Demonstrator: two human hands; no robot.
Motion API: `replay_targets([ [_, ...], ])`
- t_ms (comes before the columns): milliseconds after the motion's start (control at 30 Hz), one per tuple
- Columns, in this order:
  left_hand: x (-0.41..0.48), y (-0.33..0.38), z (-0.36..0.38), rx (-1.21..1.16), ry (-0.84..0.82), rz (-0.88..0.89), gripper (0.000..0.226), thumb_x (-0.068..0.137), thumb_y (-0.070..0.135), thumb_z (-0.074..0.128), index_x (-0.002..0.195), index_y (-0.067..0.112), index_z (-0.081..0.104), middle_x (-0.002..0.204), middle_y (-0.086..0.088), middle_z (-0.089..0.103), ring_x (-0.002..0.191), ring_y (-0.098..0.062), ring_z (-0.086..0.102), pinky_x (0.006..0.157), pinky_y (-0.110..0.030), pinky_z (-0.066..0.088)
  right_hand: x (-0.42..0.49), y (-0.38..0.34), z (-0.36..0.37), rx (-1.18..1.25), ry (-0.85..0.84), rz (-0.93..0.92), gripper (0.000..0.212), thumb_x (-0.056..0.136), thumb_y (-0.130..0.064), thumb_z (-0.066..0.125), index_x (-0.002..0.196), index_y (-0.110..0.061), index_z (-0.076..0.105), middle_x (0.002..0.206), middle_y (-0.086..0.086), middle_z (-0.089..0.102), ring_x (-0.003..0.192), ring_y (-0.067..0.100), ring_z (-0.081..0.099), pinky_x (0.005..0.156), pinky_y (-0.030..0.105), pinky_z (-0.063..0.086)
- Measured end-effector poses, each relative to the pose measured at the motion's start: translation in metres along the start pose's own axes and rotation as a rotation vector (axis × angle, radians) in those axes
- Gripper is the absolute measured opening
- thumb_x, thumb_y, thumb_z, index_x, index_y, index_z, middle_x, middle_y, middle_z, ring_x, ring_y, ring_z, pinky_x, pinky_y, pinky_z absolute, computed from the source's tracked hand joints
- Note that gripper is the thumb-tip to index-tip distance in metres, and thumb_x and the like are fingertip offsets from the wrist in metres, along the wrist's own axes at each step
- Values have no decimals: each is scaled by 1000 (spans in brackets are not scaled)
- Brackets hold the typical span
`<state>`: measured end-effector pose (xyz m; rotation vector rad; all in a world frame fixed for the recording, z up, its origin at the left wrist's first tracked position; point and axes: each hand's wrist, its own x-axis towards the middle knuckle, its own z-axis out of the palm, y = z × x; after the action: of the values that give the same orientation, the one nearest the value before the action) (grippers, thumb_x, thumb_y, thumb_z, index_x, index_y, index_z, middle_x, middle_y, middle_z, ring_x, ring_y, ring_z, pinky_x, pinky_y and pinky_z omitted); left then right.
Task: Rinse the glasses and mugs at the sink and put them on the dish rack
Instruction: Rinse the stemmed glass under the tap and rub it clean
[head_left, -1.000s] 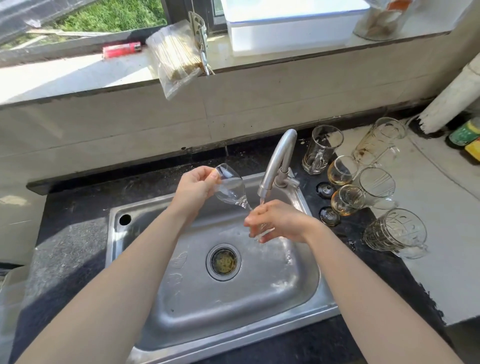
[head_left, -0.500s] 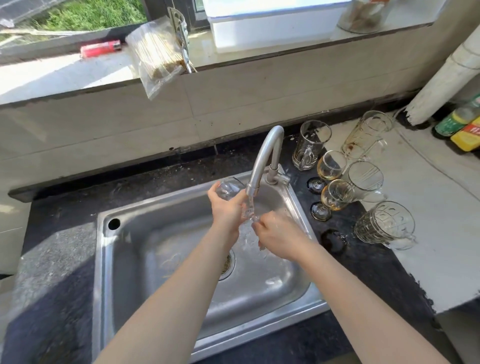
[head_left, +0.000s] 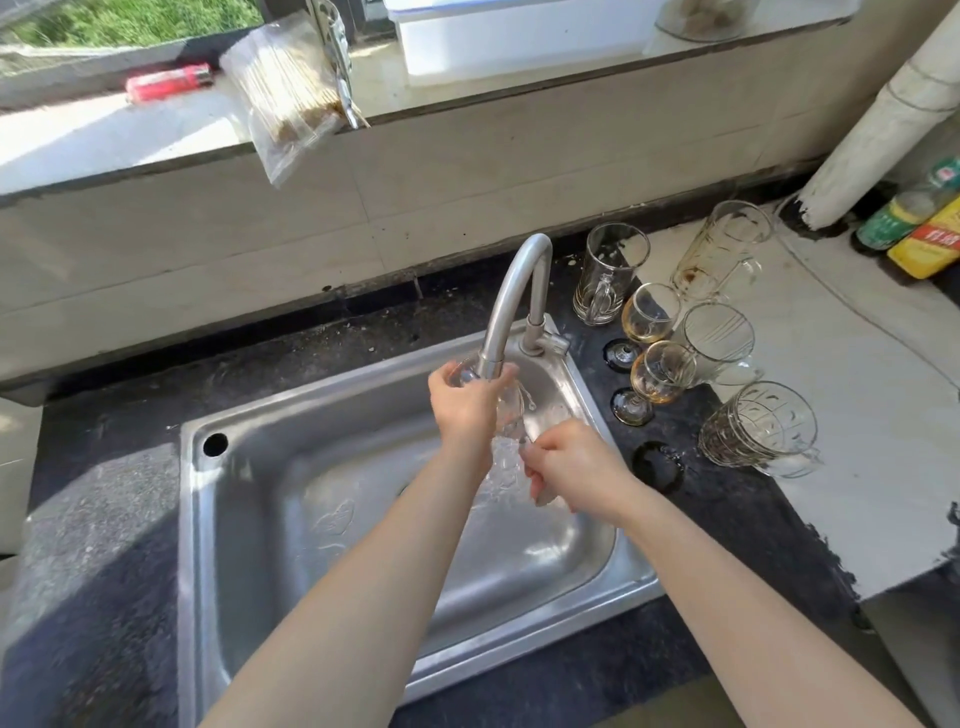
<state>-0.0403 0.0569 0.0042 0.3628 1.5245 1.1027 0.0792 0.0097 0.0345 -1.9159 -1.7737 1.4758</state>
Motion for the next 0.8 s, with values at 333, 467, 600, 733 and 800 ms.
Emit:
replay_targets([
  [333, 5, 21, -28, -287, -105, -287, 27, 65, 26, 77, 73, 12, 56, 79, -13, 61, 55, -23, 59, 46, -24, 49, 22, 5, -4, 107, -48, -60, 31, 88, -21, 60, 61, -6, 66, 50, 2, 64, 54, 18, 65, 55, 34, 52],
  [467, 9, 29, -43, -404, -150, -271, 18, 79, 26, 71, 81, 17, 56, 93, -11, 57, 68, -20, 58, 51, -26, 47, 40, -8, 1, 314, -153, -10, 32, 91, -25, 60, 67, -6, 69, 50, 8, 60, 44, 16, 56, 40, 21, 33],
  [600, 13, 46, -48, -395, -87, -112, 32, 70, 22, 77, 95, 17, 58, 89, -3, 58, 74, -15, 57, 51, -23, 41, 58, -21, 14, 565, -62, 31, 28, 90, -23, 61, 70, -5, 68, 58, 11, 61, 52, 19, 54, 42, 23, 35],
  [733, 18, 59, -64, -495, -5, -68, 35, 66, 27, 79, 90, 18, 56, 84, 0, 57, 74, -15, 56, 57, -26, 43, 64, -38, 29, 813, 29, 28, 24, 94, -19, 52, 75, -11, 64, 67, 2, 63, 60, 12, 58, 45, 22, 38],
  [800, 19, 63, -71, -581, 89, -136, 24, 75, 28, 75, 82, 18, 54, 85, -2, 55, 82, -17, 57, 71, -31, 47, 66, -48, 37, 878, 125, 4, 32, 97, -24, 50, 70, -11, 61, 61, -2, 60, 53, 6, 57, 44, 19, 40],
])
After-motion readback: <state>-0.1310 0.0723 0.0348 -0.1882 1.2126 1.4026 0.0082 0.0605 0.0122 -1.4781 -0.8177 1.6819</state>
